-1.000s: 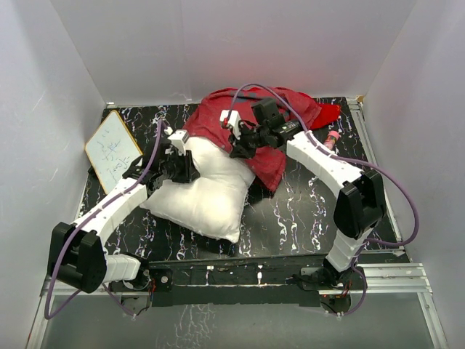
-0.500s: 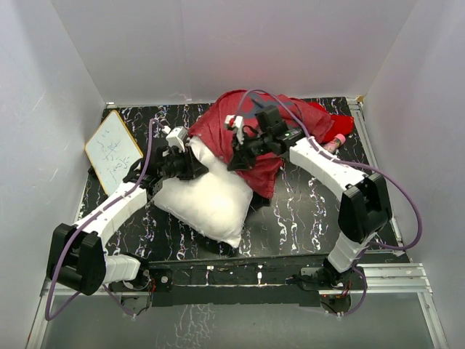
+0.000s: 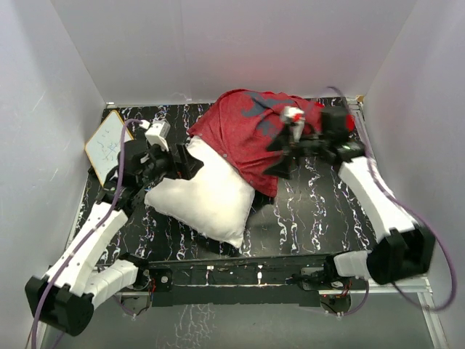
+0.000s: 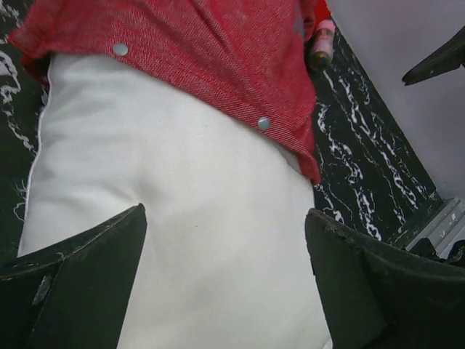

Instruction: Put the pillow into the pillowcase

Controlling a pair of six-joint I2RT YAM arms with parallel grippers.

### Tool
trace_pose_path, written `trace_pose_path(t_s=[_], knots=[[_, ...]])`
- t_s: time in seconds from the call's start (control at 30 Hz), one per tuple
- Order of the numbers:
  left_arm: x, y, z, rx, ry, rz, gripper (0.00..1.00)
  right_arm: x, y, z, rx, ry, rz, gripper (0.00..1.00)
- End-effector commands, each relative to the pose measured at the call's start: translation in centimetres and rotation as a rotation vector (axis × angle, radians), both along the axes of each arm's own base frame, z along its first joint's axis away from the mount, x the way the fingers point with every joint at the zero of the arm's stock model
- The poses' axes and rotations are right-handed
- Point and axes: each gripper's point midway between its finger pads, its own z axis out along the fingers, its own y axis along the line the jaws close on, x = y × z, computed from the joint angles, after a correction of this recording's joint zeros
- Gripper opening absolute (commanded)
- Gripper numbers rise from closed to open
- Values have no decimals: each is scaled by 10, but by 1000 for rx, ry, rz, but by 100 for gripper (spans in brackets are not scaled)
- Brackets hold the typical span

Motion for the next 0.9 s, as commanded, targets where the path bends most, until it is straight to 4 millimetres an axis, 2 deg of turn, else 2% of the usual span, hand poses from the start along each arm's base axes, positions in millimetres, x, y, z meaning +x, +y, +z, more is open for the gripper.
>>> trace_pose_path(t_s=[0.0,0.07,0.13,0.23,0.3,0.33,0.43,0.47,0.57,0.77,0.87], knots=[[-31,13,33,40,-55,-14,88,-16,-51,36,119,-237,-78,99],[-43,12,31,33,-29,-22,88,-15,-68,20,110,-278,-174,99],[-53,6,28,50,-10,-27,87,-11,-77,-7,72,-267,-229,99],[-77,-19,18,149,-4,-70,87,-9,-85,-53,18,-243,-255,98],[-91,-36,6,253,-5,-82,87,-9,-87,-70,-4,-274,-247,99],[-99,-42,-6,343,1,-78,87,-10,-88,-76,-11,-292,-240,99],[-109,-51,-19,557,-70,-9,89,-7,-92,-88,-38,-321,-263,99],[-106,-52,-16,611,-103,41,90,-7,-93,-92,-45,-315,-270,99],[-103,-59,-28,738,-103,95,95,-7,-95,-99,-55,-302,-278,99],[-90,-61,-67,1026,-95,165,97,-3,-96,-105,-66,-294,-294,99],[-84,-61,-80,1099,-122,184,96,1,-91,-110,-58,-262,-299,99]])
